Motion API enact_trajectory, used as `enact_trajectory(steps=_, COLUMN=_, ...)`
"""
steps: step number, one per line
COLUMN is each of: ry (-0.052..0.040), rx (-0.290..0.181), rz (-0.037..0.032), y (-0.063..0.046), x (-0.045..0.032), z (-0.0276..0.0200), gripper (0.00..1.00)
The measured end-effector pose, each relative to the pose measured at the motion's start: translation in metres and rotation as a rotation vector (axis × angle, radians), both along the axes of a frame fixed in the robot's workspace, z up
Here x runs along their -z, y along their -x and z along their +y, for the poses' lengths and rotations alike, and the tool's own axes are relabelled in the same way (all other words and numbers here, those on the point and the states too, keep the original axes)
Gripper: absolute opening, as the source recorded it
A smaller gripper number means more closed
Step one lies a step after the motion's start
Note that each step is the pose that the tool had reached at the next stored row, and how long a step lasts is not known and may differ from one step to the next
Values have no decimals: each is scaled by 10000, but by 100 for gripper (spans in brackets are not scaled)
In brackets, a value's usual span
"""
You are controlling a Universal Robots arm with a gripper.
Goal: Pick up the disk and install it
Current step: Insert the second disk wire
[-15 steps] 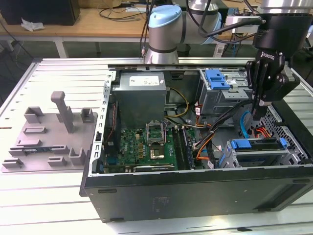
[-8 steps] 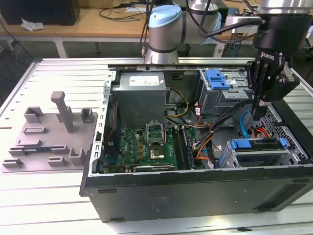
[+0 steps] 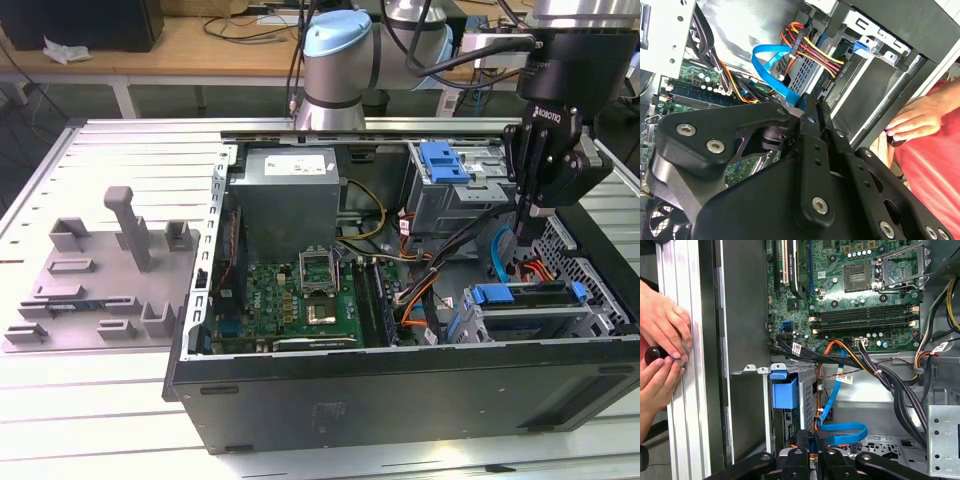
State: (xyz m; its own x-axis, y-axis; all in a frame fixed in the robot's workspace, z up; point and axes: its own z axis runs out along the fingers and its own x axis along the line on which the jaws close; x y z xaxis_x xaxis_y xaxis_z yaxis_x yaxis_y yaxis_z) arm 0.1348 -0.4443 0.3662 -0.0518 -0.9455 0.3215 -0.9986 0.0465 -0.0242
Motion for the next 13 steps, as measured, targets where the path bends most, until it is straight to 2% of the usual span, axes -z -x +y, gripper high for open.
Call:
enact_trajectory(steps=3, ry=0, rx=0, rz=0, y=0, x=0, z=0, gripper=16)
enact_trajectory(steps=5, ry=-73, rx=0, rz=0, y=0, x=0, z=-44, gripper=16)
enact_trajectory(steps=6, ry=-157, rx=0, rz=0, y=0, x=0, z=-87, gripper=16)
enact_trajectory(steps=7, ry=-609, rx=0, rz=0, y=-14, x=0, z=-231, gripper=16)
enact_trajectory(steps=13, ry=-978, rx=0, rz=0, y=-53, x=0, z=-302, gripper=16)
